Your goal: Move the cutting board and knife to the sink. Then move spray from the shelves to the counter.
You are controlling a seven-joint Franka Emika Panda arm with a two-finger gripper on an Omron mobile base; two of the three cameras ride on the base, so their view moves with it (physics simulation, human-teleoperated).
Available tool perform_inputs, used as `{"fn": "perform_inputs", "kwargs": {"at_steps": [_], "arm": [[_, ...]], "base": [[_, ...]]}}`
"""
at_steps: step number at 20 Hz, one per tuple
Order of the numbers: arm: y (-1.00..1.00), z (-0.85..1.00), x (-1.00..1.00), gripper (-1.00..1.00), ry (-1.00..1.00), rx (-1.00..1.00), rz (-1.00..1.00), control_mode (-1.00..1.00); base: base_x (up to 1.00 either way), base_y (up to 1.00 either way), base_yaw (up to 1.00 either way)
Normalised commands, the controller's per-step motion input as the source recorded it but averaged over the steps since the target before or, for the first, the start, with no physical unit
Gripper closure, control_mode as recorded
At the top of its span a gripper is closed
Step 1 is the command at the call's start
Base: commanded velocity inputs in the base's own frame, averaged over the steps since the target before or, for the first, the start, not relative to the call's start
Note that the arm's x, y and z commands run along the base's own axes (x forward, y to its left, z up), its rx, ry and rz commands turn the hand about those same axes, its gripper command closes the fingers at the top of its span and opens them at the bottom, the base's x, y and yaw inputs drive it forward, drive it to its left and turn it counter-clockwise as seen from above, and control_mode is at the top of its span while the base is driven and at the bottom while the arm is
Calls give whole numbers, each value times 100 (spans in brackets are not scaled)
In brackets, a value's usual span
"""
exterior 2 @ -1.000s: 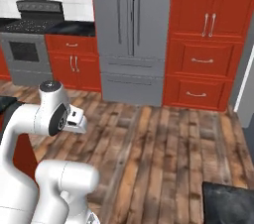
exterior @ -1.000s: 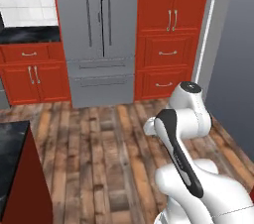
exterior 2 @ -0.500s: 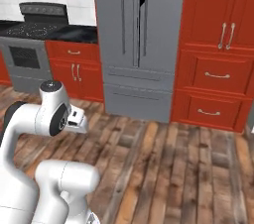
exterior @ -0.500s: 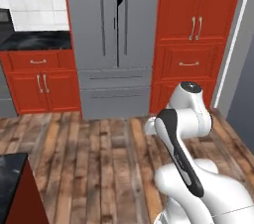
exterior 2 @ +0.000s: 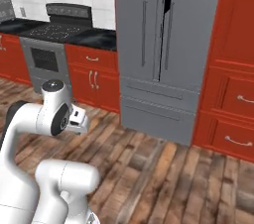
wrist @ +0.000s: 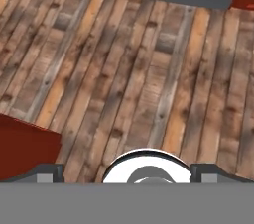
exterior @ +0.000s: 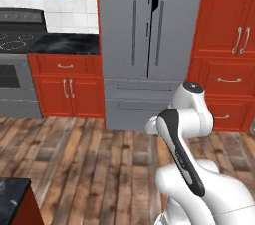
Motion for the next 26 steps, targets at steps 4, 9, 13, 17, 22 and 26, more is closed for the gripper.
{"fn": "perform_inputs", "kwargs": {"at_steps": [4,9,13,17,22,26], "arm": [[0,0,0,-100,0,0,0,100],[0,0,0,-100,0,0,0,100],[0,0,0,-100,0,0,0,100],[0,0,0,-100,0,0,0,100],[0,0,0,-100,0,0,0,100],[0,0,0,-100,0,0,0,100]], "base": [[73,0,42],[75,2,37],[73,6,36],[66,0,36],[75,0,28],[92,1,14]]}}
